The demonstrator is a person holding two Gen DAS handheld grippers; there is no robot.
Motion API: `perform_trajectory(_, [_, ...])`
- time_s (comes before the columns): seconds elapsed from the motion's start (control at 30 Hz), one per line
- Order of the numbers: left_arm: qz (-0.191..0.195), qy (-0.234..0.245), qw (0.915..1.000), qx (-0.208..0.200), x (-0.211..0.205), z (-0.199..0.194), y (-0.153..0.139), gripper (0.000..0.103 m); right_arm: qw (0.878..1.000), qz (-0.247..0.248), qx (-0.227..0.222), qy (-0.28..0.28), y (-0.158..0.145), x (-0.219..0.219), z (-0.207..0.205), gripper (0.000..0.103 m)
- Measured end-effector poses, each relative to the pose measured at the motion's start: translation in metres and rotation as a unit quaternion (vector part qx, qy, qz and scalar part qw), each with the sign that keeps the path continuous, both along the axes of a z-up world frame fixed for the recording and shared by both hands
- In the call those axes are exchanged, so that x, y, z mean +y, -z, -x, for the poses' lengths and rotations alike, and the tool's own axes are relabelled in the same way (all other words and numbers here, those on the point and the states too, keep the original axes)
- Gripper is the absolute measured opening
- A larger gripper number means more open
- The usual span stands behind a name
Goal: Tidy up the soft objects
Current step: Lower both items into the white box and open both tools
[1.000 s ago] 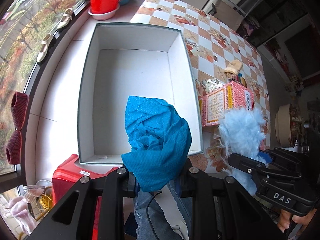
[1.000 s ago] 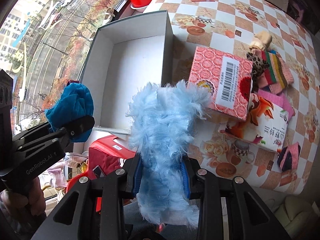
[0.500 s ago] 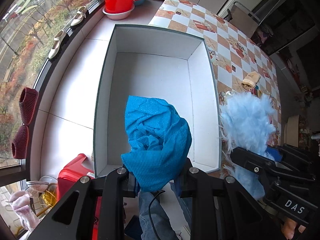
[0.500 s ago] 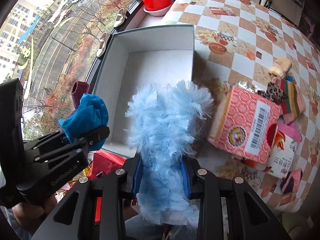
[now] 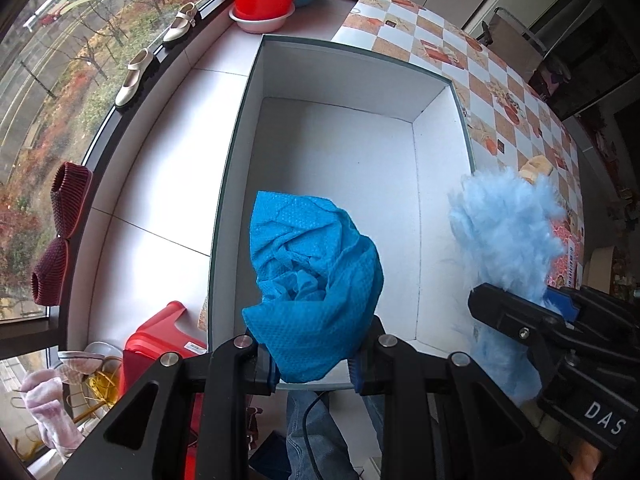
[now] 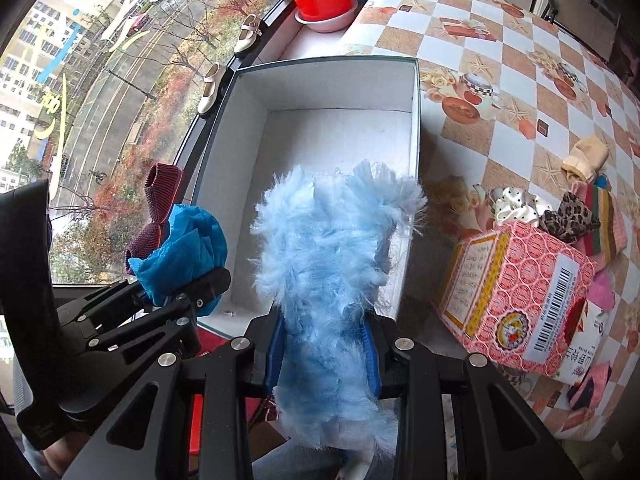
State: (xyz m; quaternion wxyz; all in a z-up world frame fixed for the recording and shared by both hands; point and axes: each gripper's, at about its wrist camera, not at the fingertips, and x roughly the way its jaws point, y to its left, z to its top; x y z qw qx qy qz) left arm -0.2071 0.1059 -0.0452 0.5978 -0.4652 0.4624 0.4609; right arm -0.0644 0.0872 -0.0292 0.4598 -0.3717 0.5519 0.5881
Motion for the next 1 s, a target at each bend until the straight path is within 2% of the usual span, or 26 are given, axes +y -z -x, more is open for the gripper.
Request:
perform_trajectory(0.33, [0.012,0.015,0.9995,0.023,0.005,-0.009,0.028,0.027,1.000,-0.025,-0.017,0.000,0.019,0.016,0.009,0.034])
perform_trajectory(0.73, [0.028,0.051,0.9969,0.052,-0.008,-0.009,0.055,0.027,1.000,0.009,-0.014,-0.012,0.050,0.001,0.022,0.034])
perform_trajectory(1.0, [0.029,0.073,0.9942,0.074,-0.012,-0.001,0.061,0.028,0.999,0.034,0.020,0.001,0.059,-0.001,0.024,0.034])
